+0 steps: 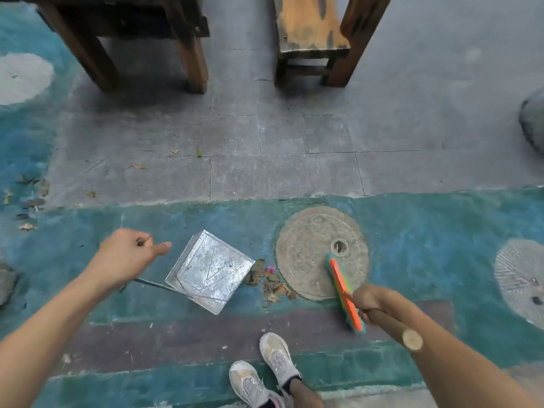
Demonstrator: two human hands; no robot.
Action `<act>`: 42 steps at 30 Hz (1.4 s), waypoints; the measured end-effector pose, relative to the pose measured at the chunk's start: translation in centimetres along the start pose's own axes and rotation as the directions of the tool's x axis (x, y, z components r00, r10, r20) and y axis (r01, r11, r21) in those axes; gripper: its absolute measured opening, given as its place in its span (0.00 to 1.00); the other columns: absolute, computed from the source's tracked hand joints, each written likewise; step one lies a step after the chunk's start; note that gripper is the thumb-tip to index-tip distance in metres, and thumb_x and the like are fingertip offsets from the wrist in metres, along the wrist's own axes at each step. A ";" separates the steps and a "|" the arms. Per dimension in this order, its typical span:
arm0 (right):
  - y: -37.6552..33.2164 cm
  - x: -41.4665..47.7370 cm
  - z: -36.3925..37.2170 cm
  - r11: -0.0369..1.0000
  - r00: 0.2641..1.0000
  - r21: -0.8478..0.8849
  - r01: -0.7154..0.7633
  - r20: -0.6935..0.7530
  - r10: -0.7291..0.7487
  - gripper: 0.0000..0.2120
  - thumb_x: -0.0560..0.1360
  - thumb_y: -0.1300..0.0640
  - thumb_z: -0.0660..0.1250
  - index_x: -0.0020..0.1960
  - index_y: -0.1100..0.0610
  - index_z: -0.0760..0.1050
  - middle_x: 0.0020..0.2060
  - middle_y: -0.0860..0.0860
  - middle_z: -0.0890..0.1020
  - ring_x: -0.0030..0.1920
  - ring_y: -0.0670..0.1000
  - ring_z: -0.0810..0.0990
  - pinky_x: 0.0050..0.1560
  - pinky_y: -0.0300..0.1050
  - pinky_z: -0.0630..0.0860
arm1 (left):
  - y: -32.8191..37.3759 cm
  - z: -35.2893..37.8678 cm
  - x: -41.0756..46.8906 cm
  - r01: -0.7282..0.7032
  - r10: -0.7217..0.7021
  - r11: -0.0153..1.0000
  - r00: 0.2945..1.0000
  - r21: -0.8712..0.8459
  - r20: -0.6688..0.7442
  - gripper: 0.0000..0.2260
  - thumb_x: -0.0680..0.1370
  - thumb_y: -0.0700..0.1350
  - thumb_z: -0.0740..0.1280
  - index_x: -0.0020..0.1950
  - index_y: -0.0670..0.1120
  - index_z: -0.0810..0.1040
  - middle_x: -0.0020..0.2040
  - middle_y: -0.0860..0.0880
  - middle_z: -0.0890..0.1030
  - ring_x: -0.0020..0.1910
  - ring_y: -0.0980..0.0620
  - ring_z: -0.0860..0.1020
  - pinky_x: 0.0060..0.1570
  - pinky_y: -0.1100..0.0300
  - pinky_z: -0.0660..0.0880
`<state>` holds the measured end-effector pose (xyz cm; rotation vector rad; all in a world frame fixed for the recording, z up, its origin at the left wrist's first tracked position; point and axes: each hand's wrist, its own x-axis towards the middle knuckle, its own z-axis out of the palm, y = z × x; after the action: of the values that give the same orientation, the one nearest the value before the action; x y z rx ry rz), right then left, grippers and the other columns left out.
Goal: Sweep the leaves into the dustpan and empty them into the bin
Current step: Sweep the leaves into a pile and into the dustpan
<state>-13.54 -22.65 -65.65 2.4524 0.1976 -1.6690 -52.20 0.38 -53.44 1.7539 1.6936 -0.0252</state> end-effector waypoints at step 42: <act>-33.4 -15.1 24.6 0.910 0.941 0.403 0.096 0.262 -0.215 0.23 0.81 0.64 0.52 0.75 0.68 0.58 0.30 0.51 0.69 0.17 0.42 0.68 0.18 0.31 0.64 | -25.6 -21.7 9.3 -0.122 0.124 0.989 0.992 0.082 -0.026 0.20 0.64 0.30 0.65 0.26 0.47 0.57 0.25 0.50 0.57 0.28 0.52 0.54 0.24 0.68 0.59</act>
<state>-48.18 4.53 -62.63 2.4427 0.0257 -2.3243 -83.01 16.60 -52.76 1.9242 1.6231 -0.0109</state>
